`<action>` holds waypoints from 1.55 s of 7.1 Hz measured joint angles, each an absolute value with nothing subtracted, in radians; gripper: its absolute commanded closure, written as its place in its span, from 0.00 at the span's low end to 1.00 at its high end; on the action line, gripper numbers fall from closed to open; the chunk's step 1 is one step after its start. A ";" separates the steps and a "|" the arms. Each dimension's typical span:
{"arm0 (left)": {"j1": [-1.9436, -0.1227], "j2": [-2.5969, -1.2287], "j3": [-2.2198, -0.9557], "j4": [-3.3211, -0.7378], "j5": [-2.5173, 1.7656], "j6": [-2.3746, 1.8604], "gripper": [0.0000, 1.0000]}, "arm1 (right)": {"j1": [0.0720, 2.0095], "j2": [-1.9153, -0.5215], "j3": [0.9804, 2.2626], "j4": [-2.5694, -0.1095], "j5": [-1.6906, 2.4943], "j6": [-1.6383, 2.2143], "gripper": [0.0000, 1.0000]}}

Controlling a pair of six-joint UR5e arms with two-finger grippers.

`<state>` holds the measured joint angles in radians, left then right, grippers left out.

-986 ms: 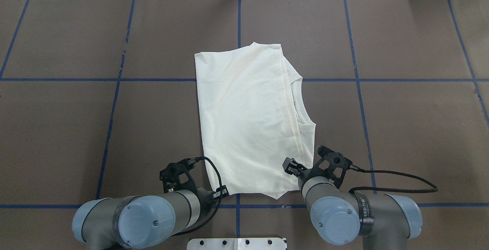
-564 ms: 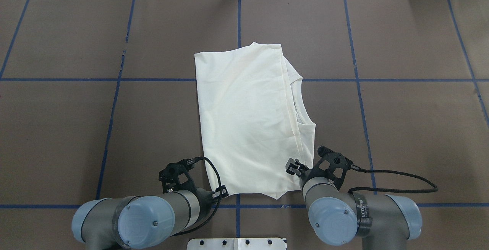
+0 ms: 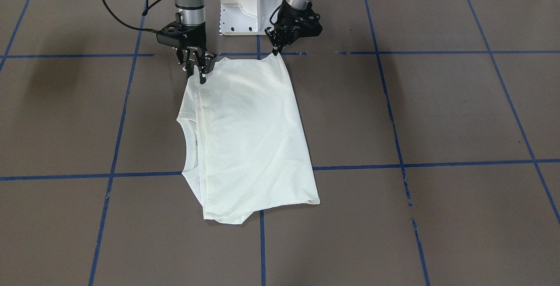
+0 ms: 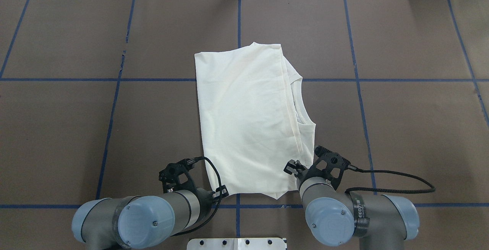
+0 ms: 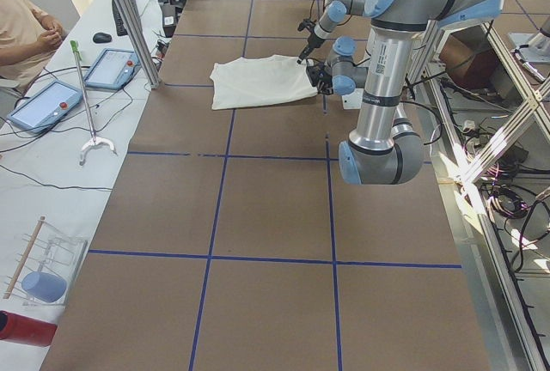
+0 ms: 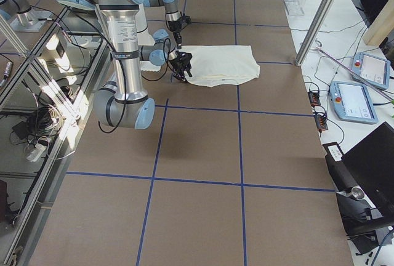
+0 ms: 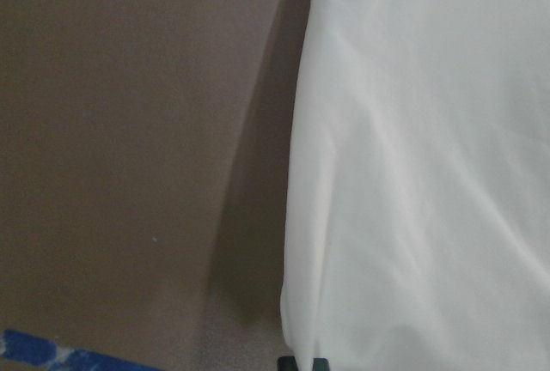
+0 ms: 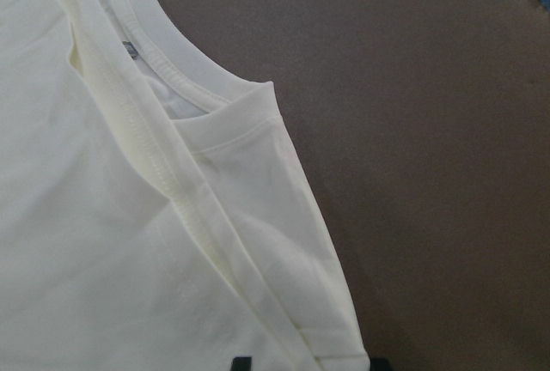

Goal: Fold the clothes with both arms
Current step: 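Bring the right gripper to the other near corner and grasp both corners, then pull the folded shirt toward the robot with both grippers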

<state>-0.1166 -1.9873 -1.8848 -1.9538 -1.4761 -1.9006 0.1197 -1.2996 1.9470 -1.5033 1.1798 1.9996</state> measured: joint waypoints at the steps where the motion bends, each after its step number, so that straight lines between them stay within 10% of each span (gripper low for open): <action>1: -0.117 -1.988 -1.886 -1.954 -1.476 -1.901 1.00 | 0.120 -1.298 1.948 -1.503 1.180 2.004 0.97; 7: -0.118 -1.981 -1.940 -1.934 -1.480 -1.891 1.00 | 0.107 -1.298 1.967 -1.504 1.118 2.011 1.00; 11: -0.125 -1.980 -2.263 -1.665 -1.547 -1.831 1.00 | 0.032 -1.309 2.300 -1.678 1.128 2.011 1.00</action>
<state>-0.1246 -1.9799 -2.2633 -1.6650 -1.5471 -1.8308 0.0320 -1.3092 2.2999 -1.6780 1.1284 2.0106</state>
